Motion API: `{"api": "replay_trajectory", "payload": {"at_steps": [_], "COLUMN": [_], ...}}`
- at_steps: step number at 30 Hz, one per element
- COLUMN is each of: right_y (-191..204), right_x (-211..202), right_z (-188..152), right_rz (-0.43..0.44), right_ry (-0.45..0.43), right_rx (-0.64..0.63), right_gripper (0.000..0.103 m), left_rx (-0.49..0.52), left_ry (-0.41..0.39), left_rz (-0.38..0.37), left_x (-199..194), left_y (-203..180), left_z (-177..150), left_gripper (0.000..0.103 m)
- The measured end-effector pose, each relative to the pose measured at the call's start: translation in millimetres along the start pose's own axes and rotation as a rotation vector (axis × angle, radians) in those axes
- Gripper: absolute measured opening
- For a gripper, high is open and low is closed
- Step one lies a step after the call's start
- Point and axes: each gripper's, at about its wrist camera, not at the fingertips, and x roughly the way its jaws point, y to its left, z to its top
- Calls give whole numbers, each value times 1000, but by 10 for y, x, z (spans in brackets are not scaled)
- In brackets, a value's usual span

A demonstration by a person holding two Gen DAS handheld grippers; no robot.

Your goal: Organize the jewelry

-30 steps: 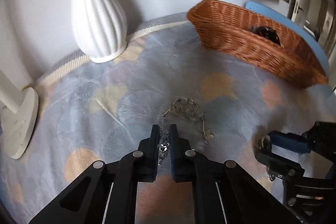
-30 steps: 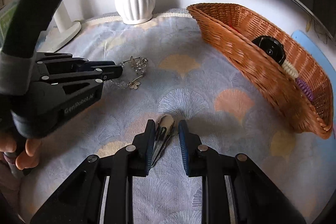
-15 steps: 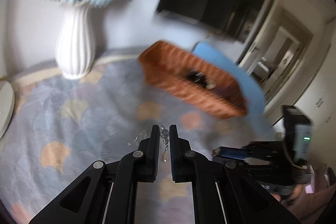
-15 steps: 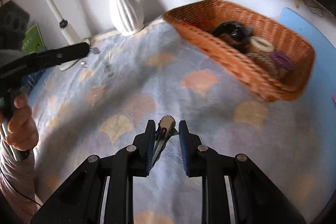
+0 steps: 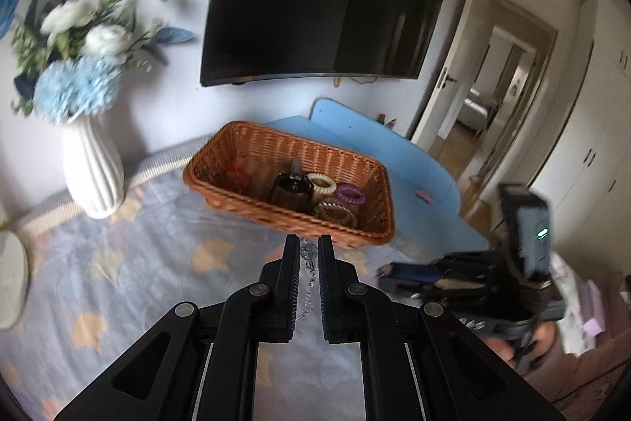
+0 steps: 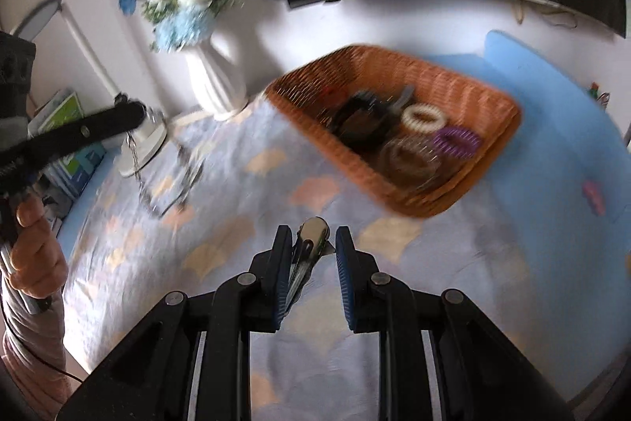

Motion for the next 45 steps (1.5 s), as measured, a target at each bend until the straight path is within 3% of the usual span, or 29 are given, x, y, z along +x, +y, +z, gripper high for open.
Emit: {"api": "replay_trajectory", "payload": {"at_steps": [4,8,15,22,25,29,33,38,41,44,45], "right_y": [-233,-478,-674,-639,-661,-724,-731,-774,-747,-765,-779], "right_x": [-107,-97,135,675,999,1371,1552,1626,1613,1574,1531], "right_z": [246,523,1235,1726,1821,1865,1822,1790,1793,1808,1812], "right_rz": [-10,32,-31,-158,-210,-188,-320,-300,-309,-246,-221], "right_ry": [-35,-35,-95,-77,-6,81,93,96,89,72,58], "right_rx": [29,94,119,37,28,55,53,82,76,100,113], "right_gripper": [24,24,24,24,24,24,24,24,24,27,28], "left_rx": [25,28,38,39,17,-1,-17,-30,-34,-57,-66], "left_ry": [14,-17,-62,-83,-91,-38,8,20,31,36,36], "left_rz": [10,-13,-55,3,22,32,33,33,112,139,141], "left_x": [200,353,767,1243,1350,1496,1636,1687,1776,1803,1797], "left_y": [-90,-91,19,201,311,433,541,594,617,636,638], "left_z": [191,419,891,1091,1017,974,916,865,860,846,854], "left_gripper": [9,9,9,9,9,9,9,9,9,10,15]}}
